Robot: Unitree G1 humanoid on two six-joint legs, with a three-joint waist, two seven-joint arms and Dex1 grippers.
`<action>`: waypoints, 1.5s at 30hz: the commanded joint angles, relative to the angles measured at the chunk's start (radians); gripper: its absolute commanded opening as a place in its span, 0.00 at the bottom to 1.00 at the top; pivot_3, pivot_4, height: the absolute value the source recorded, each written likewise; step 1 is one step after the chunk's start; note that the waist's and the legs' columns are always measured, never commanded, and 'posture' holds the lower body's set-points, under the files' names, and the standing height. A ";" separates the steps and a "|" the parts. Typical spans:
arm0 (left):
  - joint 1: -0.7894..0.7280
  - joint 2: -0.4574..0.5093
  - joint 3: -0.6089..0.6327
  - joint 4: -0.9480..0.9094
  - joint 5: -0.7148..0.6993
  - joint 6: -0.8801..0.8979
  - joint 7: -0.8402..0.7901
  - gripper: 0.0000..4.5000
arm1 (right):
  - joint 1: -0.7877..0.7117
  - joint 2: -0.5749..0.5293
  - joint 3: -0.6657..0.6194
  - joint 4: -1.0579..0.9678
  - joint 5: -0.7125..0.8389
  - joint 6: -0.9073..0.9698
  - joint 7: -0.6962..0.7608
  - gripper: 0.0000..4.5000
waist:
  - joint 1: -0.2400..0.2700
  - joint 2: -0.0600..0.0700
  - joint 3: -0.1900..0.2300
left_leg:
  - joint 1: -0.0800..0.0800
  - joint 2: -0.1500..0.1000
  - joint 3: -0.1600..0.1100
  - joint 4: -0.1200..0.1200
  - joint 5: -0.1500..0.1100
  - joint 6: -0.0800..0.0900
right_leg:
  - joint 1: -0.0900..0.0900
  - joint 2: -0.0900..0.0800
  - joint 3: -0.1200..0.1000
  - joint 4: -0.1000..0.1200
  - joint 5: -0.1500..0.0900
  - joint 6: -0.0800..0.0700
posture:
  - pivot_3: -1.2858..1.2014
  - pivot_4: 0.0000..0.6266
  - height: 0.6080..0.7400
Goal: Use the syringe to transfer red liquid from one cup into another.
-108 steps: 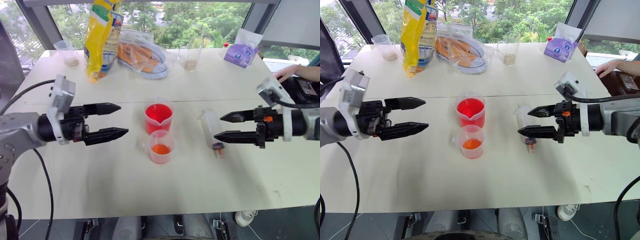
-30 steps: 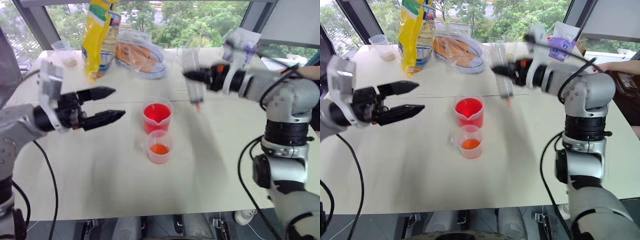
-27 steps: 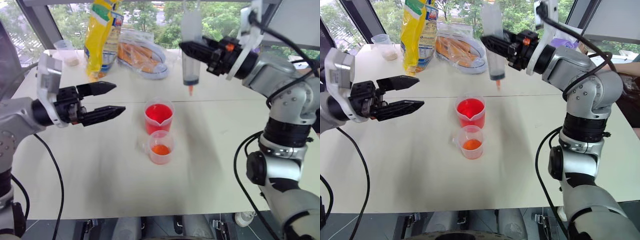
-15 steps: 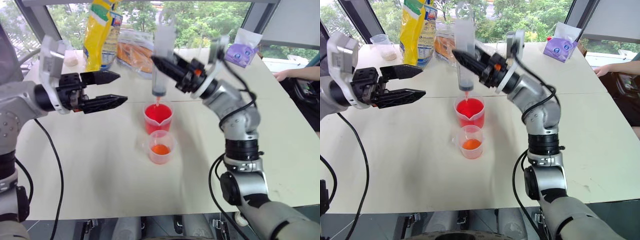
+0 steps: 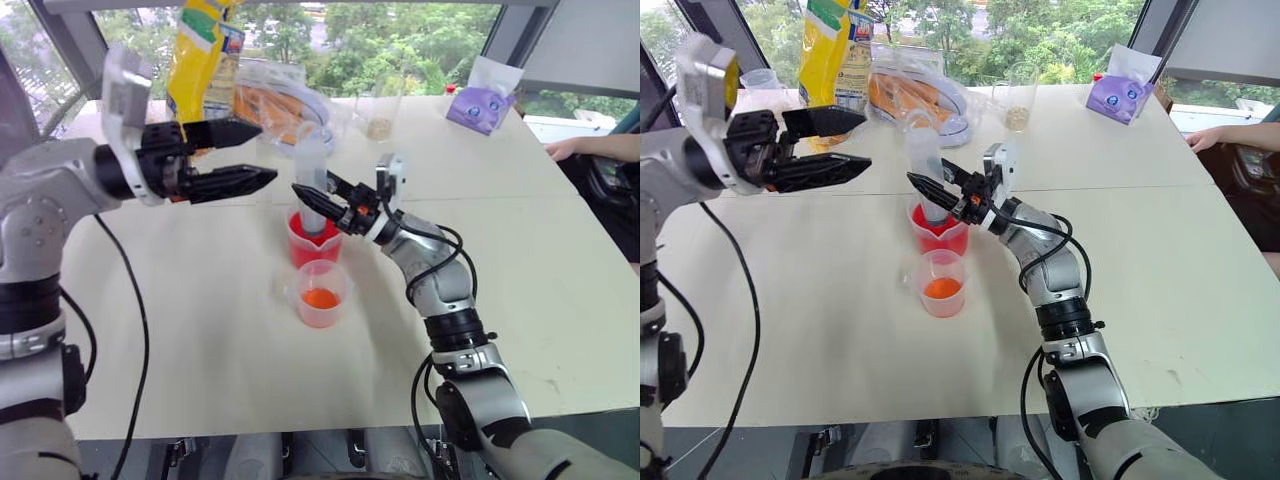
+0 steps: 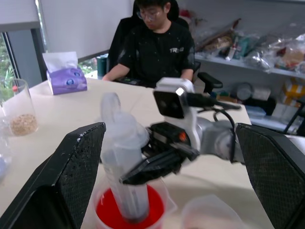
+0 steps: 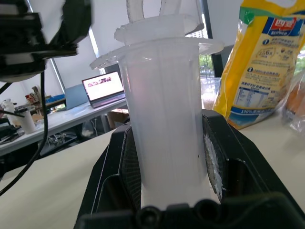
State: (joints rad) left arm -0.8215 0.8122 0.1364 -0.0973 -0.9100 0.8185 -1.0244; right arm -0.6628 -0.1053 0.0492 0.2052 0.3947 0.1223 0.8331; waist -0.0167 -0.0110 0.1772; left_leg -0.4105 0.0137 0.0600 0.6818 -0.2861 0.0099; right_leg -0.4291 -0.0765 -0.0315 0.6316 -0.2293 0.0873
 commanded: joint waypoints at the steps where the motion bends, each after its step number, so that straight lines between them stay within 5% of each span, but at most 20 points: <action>1: -0.050 -0.021 -0.021 0.022 0.047 -0.021 0.004 1.00 | -0.011 0.009 -0.001 -0.023 0.001 -0.027 -0.003 0.31 | -0.001 0.000 0.000 | 0.000 0.000 0.000 0.000 0.000 0.000 | 0.000 0.000 0.000 0.000 0.000 0.000 | 0.52 0.24 1.00; 22: -0.148 -0.184 -0.085 0.162 0.199 -0.076 -0.034 1.00 | 0.005 -0.003 0.025 -0.044 -0.019 -0.029 0.007 0.31 | 0.000 0.000 0.000 | 0.000 0.000 0.000 0.000 0.000 0.000 | 0.000 0.000 0.000 0.000 0.000 0.000 | 0.52 0.24 1.00; 31: -0.137 -0.204 -0.096 0.171 0.236 -0.081 -0.052 0.01 | 0.006 -0.004 0.029 -0.056 -0.018 -0.019 0.007 0.31 | 0.000 0.000 0.000 | 0.000 0.000 0.000 0.000 0.000 0.000 | 0.000 0.000 0.000 0.000 0.000 0.000 | 0.52 0.24 1.00; 45: -0.202 -0.228 -0.073 0.202 0.274 -0.118 -0.038 0.01 | -0.006 -0.007 0.030 -0.022 -0.025 -0.011 0.015 0.31 | 0.002 0.000 0.000 | 0.000 0.000 0.000 0.000 0.000 0.000 | 0.000 0.000 0.000 0.000 0.000 0.000 | 0.52 0.24 1.00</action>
State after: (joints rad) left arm -0.9719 0.5845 0.0401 0.1210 -0.6285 0.7284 -1.0648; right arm -0.6511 -0.1151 0.0707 0.1989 0.3681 0.1196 0.8416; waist -0.0148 -0.0110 0.1772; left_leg -0.4104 0.0137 0.0597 0.6822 -0.2859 0.0097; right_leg -0.4289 -0.0765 -0.0314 0.6321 -0.2293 0.0874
